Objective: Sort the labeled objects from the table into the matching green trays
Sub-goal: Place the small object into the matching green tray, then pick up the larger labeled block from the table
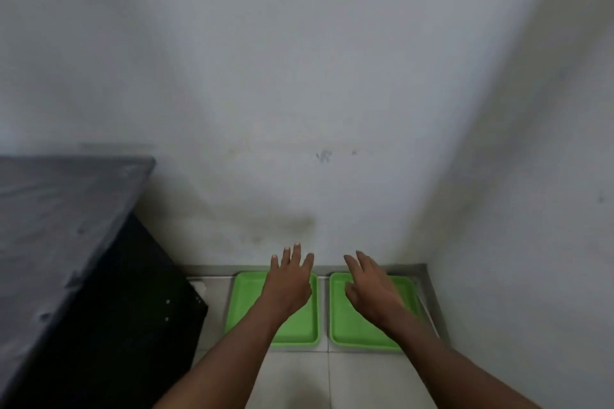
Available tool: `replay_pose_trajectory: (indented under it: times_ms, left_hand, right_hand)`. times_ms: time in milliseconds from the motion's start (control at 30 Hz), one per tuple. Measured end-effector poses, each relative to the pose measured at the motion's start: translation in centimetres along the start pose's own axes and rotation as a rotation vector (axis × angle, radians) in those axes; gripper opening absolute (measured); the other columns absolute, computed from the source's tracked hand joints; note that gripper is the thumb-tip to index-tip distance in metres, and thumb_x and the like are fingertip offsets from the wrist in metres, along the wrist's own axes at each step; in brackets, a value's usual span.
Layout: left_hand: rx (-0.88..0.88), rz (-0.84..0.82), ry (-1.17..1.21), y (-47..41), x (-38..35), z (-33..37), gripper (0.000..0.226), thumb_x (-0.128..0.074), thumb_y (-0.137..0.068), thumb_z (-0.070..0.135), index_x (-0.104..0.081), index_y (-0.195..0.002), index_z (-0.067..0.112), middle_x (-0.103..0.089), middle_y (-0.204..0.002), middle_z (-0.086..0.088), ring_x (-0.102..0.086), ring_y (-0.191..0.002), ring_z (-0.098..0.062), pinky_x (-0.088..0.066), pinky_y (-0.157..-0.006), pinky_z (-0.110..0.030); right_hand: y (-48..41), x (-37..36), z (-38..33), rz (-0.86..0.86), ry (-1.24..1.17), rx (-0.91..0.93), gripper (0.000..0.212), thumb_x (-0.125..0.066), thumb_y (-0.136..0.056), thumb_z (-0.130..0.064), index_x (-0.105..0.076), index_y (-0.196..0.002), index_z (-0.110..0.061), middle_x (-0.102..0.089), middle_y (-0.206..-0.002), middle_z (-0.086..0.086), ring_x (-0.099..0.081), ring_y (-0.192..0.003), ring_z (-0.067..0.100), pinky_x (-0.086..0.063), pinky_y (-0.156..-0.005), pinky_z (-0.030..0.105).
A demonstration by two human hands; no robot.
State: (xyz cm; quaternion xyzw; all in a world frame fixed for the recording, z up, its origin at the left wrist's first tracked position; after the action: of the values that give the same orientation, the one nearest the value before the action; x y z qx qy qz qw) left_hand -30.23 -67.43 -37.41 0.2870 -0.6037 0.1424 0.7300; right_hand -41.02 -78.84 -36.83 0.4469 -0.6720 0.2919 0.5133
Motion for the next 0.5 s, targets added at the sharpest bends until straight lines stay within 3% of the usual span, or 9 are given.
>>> replay_pose_trajectory:
  times_ms: [267,500]
  left_hand:
    - [0.053,0.053,0.001,10.8,21.1,-0.1,0.069,-0.045,-0.101,0.026,-0.008,-0.158,0.017,0.002,-0.167,-0.019,-0.004,-0.154,-0.038,-0.015,-0.123,-0.056]
    - [0.096,0.111,-0.030,16.8,29.7,-5.6,0.068,-0.045,-0.102,0.030,-0.008,-0.158,0.018,0.002,-0.167,-0.018,-0.004,-0.154,-0.038,-0.015,-0.123,-0.057]
  right_hand:
    - [3.7,21.7,-12.2,0.042,0.028,0.111,0.059,-0.046,-0.098,-0.025,-0.021,-0.150,-0.011,-0.023,-0.158,0.019,-0.023,-0.146,0.030,-0.024,-0.120,0.040]
    - [4.5,28.5,-22.0,0.101,0.061,0.175,0.058,-0.047,-0.098,-0.025,-0.022,-0.149,-0.013,-0.025,-0.158,0.020,-0.025,-0.145,0.031,-0.028,-0.118,0.041]
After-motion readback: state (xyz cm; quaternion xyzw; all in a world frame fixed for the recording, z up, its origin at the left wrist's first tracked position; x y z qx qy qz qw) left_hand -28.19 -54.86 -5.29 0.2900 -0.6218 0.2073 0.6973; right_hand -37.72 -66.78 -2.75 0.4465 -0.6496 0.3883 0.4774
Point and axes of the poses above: each hand's wrist, its own y-axis away from the middle knuckle, its own x-axis out of the back of the hand, z = x × y, the point moved 9 cm from there along -y, towards the middle knuckle
